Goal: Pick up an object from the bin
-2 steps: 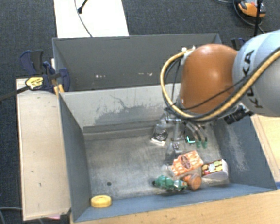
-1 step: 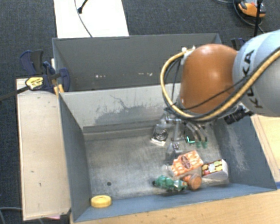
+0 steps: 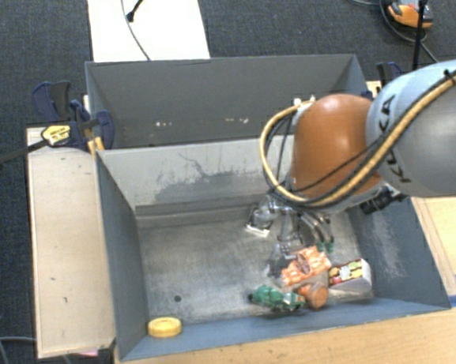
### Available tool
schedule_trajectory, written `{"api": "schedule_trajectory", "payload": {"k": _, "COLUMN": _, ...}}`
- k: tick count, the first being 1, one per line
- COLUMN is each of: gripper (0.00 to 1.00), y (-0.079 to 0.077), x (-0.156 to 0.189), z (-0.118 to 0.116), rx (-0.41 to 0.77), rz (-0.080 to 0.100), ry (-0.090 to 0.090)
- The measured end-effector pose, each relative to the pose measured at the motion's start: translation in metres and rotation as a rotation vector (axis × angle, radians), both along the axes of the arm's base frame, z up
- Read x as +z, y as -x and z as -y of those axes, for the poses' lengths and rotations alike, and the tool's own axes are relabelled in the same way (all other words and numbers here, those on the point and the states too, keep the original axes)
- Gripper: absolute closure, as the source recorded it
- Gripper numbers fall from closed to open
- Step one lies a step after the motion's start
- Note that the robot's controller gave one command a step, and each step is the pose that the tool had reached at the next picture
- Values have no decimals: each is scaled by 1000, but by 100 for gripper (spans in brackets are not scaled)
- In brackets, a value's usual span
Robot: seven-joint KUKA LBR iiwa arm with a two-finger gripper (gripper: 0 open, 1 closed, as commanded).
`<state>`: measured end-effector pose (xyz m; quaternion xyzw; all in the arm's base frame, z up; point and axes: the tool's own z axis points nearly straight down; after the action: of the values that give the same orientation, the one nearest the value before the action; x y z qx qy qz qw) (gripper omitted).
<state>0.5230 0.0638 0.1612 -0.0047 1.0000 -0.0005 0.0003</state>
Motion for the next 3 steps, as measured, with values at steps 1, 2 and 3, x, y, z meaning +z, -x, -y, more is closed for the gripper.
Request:
{"api": "schedule_trajectory", "payload": {"k": 1, "gripper": 100, "y": -3, "x": -88, "z": -12, "rx": 143, "rz": 1, "ry": -2}}
{"api": "schedule_trajectory", "payload": {"k": 2, "gripper": 0, "y": -3, "x": -89, "z": -12, "rx": 140, "rz": 3, "ry": -2}}
{"api": "schedule_trajectory", "payload": {"k": 3, "gripper": 0, "y": -3, "x": -89, "z": -12, "rx": 140, "rz": 3, "ry": -2}}
